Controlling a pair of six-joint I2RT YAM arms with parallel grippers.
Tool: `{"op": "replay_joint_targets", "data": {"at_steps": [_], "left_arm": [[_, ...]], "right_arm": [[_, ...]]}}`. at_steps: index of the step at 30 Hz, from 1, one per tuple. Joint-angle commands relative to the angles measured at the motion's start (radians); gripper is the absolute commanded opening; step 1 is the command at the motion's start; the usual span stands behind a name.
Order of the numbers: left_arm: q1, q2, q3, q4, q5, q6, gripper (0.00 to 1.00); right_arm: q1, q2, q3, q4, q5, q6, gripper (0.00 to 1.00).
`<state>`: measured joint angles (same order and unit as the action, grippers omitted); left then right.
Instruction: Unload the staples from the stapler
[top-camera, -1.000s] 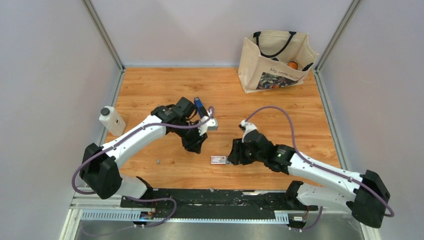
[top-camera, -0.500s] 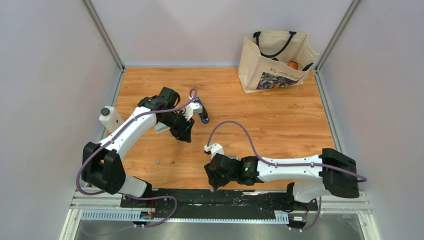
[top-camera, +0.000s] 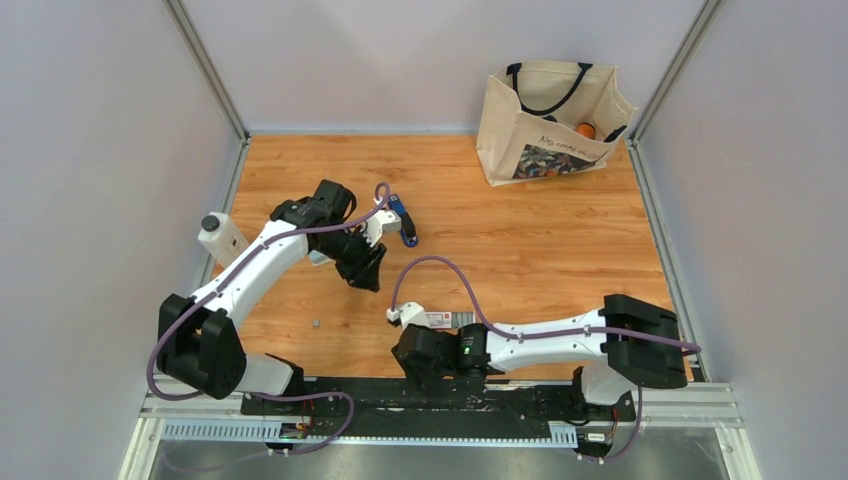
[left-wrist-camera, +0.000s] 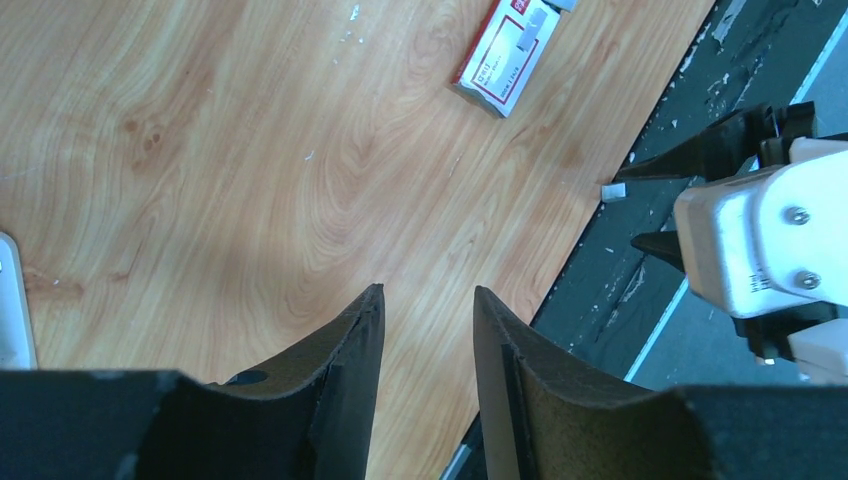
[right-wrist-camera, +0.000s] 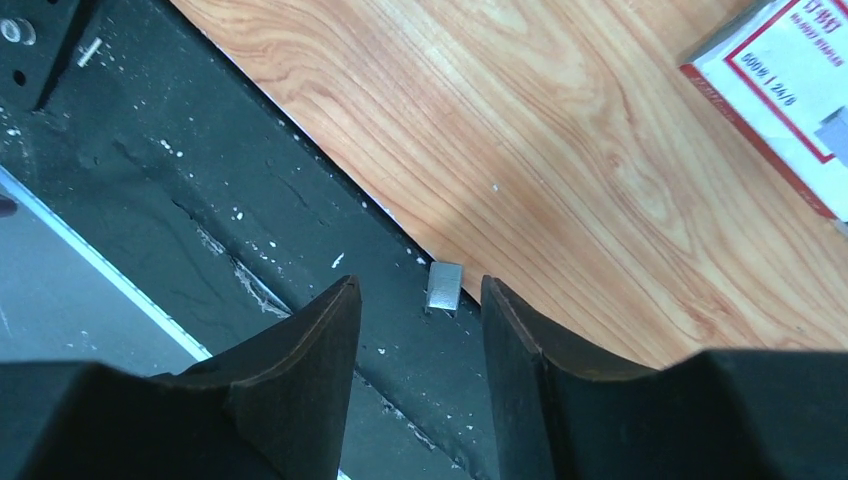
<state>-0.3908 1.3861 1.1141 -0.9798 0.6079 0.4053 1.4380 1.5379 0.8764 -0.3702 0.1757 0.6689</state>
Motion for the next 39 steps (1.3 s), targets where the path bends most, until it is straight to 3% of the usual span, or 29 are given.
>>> {"op": "replay_joint_targets", "data": {"at_steps": [1,28,35,39], "left_arm": [[0.006,-0.050,-0.008,-0.002,0.003,-0.017,0.49],[0.007,-0.070,-0.002,-0.026,-0.019,0.003,0.50],[0.006,-0.075,-0.013,-0.025,-0.002,0.004,0.49],[0.006,-0.088,-0.016,-0.016,0.048,0.000,0.49]], "right_arm": [[0.027,0.042,0.045,-0.012,0.027,0.012,0.50],[0.036,0.119,0.092,-0.088,0.051,0.034,0.33],[0.029,0.085,0.101,-0.119,0.090,0.034,0.17],[-0.025,-0.040,0.095,-0.110,0.114,0.038,0.12]]}}
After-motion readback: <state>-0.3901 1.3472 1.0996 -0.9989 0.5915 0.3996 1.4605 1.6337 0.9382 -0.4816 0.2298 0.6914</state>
